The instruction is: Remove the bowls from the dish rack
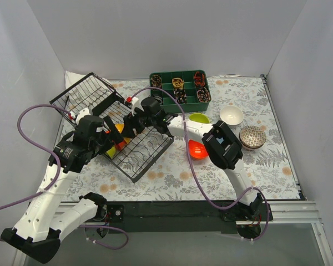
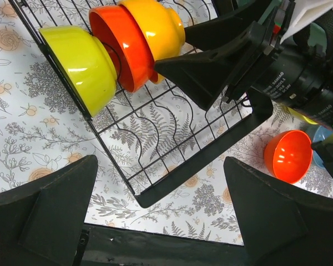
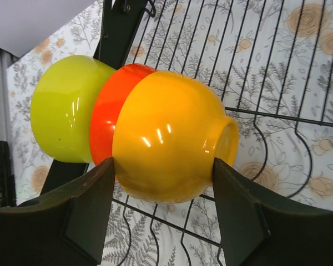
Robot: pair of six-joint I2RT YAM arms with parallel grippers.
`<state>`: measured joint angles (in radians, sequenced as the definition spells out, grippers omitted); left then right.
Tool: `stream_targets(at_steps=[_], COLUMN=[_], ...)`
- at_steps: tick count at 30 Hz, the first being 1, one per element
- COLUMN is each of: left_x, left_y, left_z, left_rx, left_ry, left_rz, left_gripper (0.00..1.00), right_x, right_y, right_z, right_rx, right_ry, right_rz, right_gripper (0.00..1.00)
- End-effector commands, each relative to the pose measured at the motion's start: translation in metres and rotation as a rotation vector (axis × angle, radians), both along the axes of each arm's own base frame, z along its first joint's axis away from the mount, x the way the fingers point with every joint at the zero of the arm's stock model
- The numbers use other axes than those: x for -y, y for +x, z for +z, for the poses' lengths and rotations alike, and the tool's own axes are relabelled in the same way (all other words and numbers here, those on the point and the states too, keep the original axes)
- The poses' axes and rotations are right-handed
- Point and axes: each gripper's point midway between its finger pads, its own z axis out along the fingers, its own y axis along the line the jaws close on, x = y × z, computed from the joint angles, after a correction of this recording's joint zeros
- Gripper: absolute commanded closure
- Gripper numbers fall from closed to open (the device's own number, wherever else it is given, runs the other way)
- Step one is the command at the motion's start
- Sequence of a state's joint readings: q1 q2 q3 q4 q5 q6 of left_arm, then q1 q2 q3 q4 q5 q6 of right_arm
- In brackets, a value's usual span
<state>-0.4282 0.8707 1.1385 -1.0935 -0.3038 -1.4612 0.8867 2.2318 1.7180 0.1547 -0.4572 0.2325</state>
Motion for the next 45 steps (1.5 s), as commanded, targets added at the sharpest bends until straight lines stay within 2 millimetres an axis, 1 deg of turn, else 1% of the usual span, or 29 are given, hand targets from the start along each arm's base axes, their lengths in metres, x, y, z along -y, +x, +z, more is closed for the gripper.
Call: stream_targets(at_steps=[1,2,4,9,10,13,15,16,17,18,19,20,21,22,23,24,25,26,27,28,29,30,31,32,34,35,37,40,45], left_x=[-0.002,-0.002,-0.002,-0.001,-0.001,0.003,0.007,0.009,0.012,0.016,0.018,0.021,0.024,0.029,0.032,0.037,0.043,0.048,0.053,0.058,0.061,0.065,0.068,0.071,0.081,0.087,0.094,0.107,0.125], left_y=[0.0,0.0,-0.001,-0.001,0.0,0.001,0.002,0.004,0.005,0.007,0.008,0.01,0.014,0.015,0.017,0.022,0.022,0.024,0.029,0.029,0.031,0.035,0.037,0.038,0.042,0.042,0.048,0.052,0.058], left_z=[0.004,0.004,0.004,0.006,0.007,0.008,0.009,0.01,0.008,0.01,0.01,0.01,0.011,0.012,0.012,0.017,0.014,0.013,0.019,0.014,0.014,0.018,0.016,0.01,0.012,0.006,0.009,0.002,-0.012], left_rx=[0.024,0.025,0.031,0.046,0.053,0.073,0.089,0.1,0.102,0.123,0.13,0.14,0.165,0.176,0.186,0.219,0.219,0.229,0.265,0.263,0.273,0.301,0.304,0.293,0.315,0.3,0.323,0.312,0.272], left_ry=[-0.003,-0.005,-0.008,-0.019,-0.023,-0.043,-0.061,-0.069,-0.075,-0.09,-0.098,-0.104,-0.116,-0.131,-0.14,-0.157,-0.168,-0.177,-0.192,-0.198,-0.205,-0.215,-0.219,-0.22,-0.243,-0.256,-0.277,-0.31,-0.359], left_rz=[0.004,0.004,0.004,0.002,0.002,-0.012,-0.031,-0.039,-0.047,-0.067,-0.076,-0.086,-0.099,-0.12,-0.133,-0.15,-0.182,-0.204,-0.222,-0.25,-0.264,-0.277,-0.29,-0.307,-0.346,-0.374,-0.399,-0.444,-0.496], left_gripper=[0.02,0.02,0.02,0.02,0.02,0.02,0.02,0.02,0.02,0.02,0.02,0.02,0.02,0.02,0.02,0.02,0.02,0.02,0.02,0.02,0.02,0.02,0.02,0.02,0.02,0.02,0.02,0.02,0.03], right_x=[0.008,0.01,0.014,0.025,0.029,0.042,0.05,0.058,0.064,0.069,0.078,0.085,0.092,0.099,0.107,0.113,0.12,0.124,0.132,0.139,0.142,0.15,0.155,0.16,0.17,0.173,0.179,0.186,0.196], right_y=[0.0,0.001,0.002,0.007,0.007,0.005,0.003,0.003,0.0,-0.001,-0.003,-0.006,-0.007,-0.01,-0.014,-0.015,-0.019,-0.022,-0.024,-0.028,-0.033,-0.035,-0.039,-0.042,-0.051,-0.054,-0.064,-0.075,-0.086], right_z=[0.058,0.065,0.066,0.083,0.082,0.097,0.1,0.113,0.106,0.108,0.122,0.114,0.118,0.13,0.124,0.126,0.137,0.139,0.131,0.142,0.144,0.137,0.148,0.151,0.158,0.161,0.168,0.179,0.191], right_rx=[0.162,0.18,0.188,0.209,0.203,0.188,0.165,0.156,0.138,0.124,0.116,0.089,0.077,0.075,0.035,0.023,0.018,-0.009,-0.037,-0.04,-0.078,-0.107,-0.104,-0.123,-0.168,-0.18,-0.216,-0.251,-0.284], right_ry=[0.028,0.031,0.023,0.029,0.024,0.04,0.046,0.067,0.053,0.058,0.084,0.073,0.081,0.107,0.102,0.112,0.135,0.145,0.142,0.167,0.184,0.183,0.22,0.235,0.281,0.296,0.338,0.382,0.458], right_rz=[-0.032,-0.04,-0.062,-0.135,-0.147,-0.188,-0.201,-0.22,-0.226,-0.236,-0.252,-0.256,-0.26,-0.265,-0.276,-0.279,-0.282,-0.286,-0.29,-0.293,-0.291,-0.299,-0.295,-0.296,-0.292,-0.288,-0.274,-0.258,-0.239], right_gripper=[0.99,0.99,0.99,0.99,0.99,0.99,0.99,0.99,0.99,0.99,0.99,0.99,0.99,0.99,0.99,0.99,0.99,0.99,0.99,0.99,0.99,0.99,0.99,0.99,0.99,0.99,0.99,0.99,0.99])
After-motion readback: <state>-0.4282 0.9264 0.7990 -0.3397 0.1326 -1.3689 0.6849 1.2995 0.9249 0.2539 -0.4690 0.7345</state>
